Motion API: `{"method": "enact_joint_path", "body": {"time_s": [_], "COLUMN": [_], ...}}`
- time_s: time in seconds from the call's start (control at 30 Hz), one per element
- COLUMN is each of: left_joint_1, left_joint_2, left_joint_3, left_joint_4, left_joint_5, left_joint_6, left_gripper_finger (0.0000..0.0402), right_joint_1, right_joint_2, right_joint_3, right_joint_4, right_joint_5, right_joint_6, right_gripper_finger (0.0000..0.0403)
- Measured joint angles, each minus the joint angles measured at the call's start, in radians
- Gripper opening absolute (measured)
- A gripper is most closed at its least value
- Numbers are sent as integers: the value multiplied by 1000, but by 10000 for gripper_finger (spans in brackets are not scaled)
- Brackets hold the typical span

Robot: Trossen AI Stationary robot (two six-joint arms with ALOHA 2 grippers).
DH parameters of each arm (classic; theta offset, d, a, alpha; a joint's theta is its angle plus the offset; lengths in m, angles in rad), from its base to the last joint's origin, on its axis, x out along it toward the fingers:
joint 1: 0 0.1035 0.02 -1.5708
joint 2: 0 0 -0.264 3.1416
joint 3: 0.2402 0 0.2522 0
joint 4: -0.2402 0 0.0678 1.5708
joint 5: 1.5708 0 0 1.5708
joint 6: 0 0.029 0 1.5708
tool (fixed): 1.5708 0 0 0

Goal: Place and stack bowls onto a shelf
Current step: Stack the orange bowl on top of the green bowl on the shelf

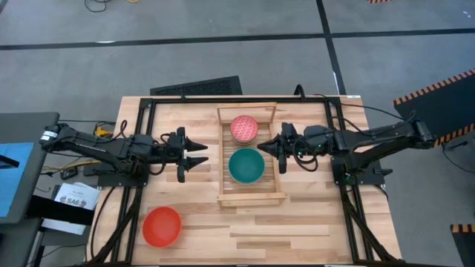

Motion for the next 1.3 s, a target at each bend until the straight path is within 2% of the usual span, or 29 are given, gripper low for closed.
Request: {"method": "enact_joint_path", "body": {"time_s": [0.2,0.4,0.6,0.77,0.83,0.9,1.03,1.17,1.3], "left_joint_1": [0,0,0,0,0,0,-14,-80,-234], "left_joint_2": [0,0,0,0,1,19,70,109,156], "left_joint_3": [0,5,45,77,124,199,354,401,370], "left_joint_4": [-1,-16,-68,-91,-208,-393,-789,-996,-1084], "left_joint_5": [0,-1,-36,-35,-34,-13,114,248,320], "left_joint_6": [37,11,77,107,45,-28,-175,-265,-316], "left_gripper_finger": [185,186,196,197,197,197,197,197,197], "right_joint_1": [-6,-6,-14,-14,-14,-14,-13,-13,-13], "right_joint_2": [0,0,-7,-7,-7,-7,-7,-7,-7], "right_joint_3": [0,1,2,2,2,2,2,2,2], "right_joint_4": [0,-26,-71,-86,-94,-104,-142,-204,-238], "right_joint_5": [0,22,27,27,27,27,27,27,26], "right_joint_6": [0,2,20,-33,-34,-37,-40,-36,-36], "right_gripper_finger": [58,81,130,163,169,173,175,175,175]}}
